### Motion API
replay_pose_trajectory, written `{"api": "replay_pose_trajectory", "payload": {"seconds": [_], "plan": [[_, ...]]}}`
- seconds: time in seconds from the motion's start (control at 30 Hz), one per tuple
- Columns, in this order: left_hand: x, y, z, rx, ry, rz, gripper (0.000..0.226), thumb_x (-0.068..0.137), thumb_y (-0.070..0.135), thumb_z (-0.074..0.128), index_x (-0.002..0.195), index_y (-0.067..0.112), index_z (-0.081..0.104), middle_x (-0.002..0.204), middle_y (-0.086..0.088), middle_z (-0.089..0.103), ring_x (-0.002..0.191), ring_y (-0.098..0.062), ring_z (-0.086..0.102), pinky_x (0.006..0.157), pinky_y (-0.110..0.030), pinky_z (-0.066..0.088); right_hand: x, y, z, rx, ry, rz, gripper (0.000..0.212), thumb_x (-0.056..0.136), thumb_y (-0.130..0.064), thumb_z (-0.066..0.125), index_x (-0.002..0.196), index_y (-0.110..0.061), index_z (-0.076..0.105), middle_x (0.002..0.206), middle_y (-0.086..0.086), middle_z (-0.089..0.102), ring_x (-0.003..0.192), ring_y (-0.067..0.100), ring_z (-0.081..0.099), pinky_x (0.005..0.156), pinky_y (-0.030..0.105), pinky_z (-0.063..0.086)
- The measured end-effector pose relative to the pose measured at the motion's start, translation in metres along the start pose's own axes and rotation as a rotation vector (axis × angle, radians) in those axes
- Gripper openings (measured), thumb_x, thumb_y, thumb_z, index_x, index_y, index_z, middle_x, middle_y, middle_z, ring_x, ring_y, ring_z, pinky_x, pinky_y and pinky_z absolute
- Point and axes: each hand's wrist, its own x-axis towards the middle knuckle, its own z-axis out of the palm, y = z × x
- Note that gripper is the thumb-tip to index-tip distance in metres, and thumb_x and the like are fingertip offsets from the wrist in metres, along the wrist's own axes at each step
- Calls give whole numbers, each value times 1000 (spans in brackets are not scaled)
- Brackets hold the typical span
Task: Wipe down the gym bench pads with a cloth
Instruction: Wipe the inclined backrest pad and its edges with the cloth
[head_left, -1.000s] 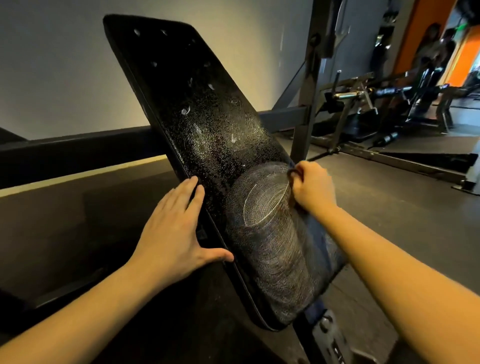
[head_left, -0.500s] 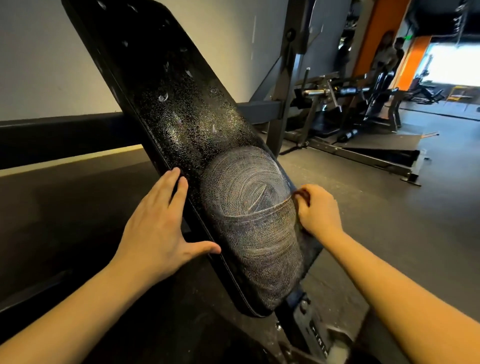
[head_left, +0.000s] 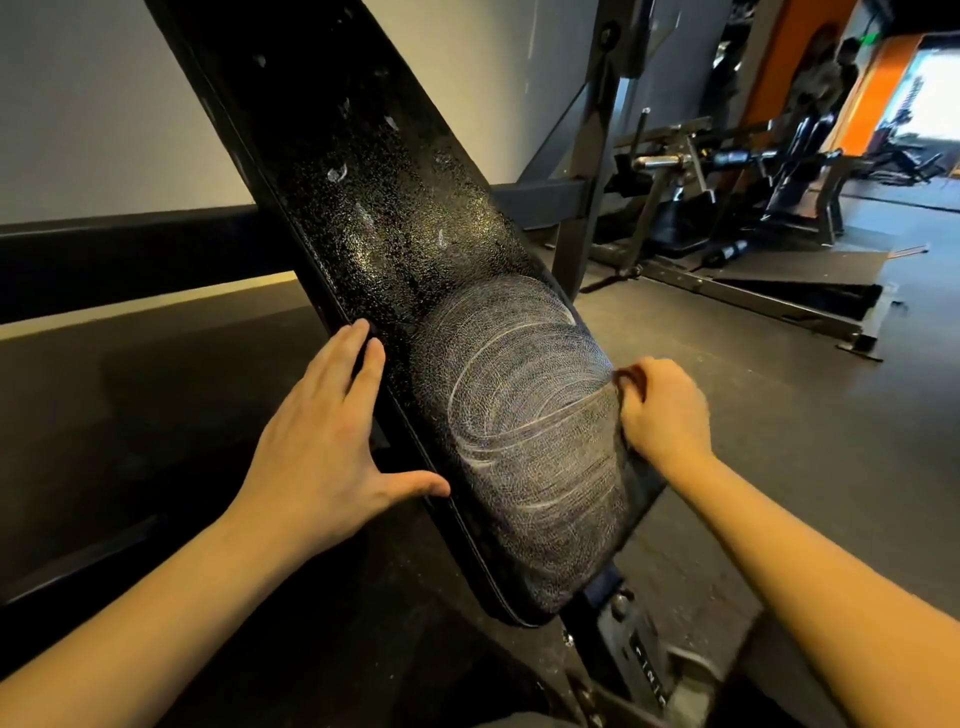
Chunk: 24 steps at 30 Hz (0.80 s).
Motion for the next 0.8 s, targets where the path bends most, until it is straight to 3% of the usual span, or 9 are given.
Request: {"api": "replay_pose_trajectory", "payload": {"seconds": [0.1,0.2,0.3,0.37,0.47,0.57,0.7,0.77,0.8], "plan": [[1,-2,2,19,0,-4,143,55,99,49,162,10,17,171,-3,4,157,-18,3,122,-36,13,19,-60,13,24,50,18,15,96,-16,56,102,-6,65,105,16,63,95,35,61,77,39,45],[1,-5,3,30,15,13,143,56,103,41,160,7,24,170,-5,12,157,-22,12,122,-44,24,-48,-119,8,226,-18,-332,12,95,-15,59,102,-9,66,97,8,60,89,22,54,79,36,47],[1,-6,3,36,15,22,142,55,102,39,159,5,26,170,-7,15,156,-23,14,122,-44,23,-119,-85,-16,322,-222,-629,19,95,-18,58,108,-7,67,92,9,58,85,24,55,75,32,45],[0,-4,3,20,11,7,144,54,102,39,160,7,23,170,-5,11,157,-22,10,122,-40,17,-108,-31,-20,202,-162,-533,23,93,-20,56,109,-9,68,94,7,59,86,25,59,76,37,52],[-1,0,2,-19,-1,-4,145,56,103,47,162,9,16,172,-2,3,158,-17,2,121,-36,12,-50,20,-12,20,-17,-67,19,97,-21,55,105,-10,68,99,10,62,92,34,63,75,40,49],[-2,1,2,-52,3,-16,143,54,92,56,162,8,16,172,-1,2,158,-16,1,122,-37,12,-29,-30,0,21,53,74,18,99,-21,55,104,-7,65,103,13,62,94,36,61,76,39,43],[-3,0,0,-60,-12,-24,146,54,98,54,162,8,17,172,-1,4,158,-17,3,122,-40,14,-116,-103,-11,286,-150,-486,16,95,-19,59,105,-9,66,95,8,57,88,25,54,77,34,43],[-2,0,-1,-61,-17,-17,147,54,101,51,162,7,16,172,-2,3,158,-17,2,123,-39,13,-139,-74,-25,309,-256,-686,20,96,-18,58,109,-7,67,93,9,57,84,27,55,74,33,44],[-1,1,-2,-67,-28,-22,146,55,98,53,162,8,14,172,-1,0,158,-16,0,123,-38,11,-134,-49,-27,269,-251,-677,22,96,-20,57,110,-7,68,94,9,57,85,27,57,75,35,48]]}}
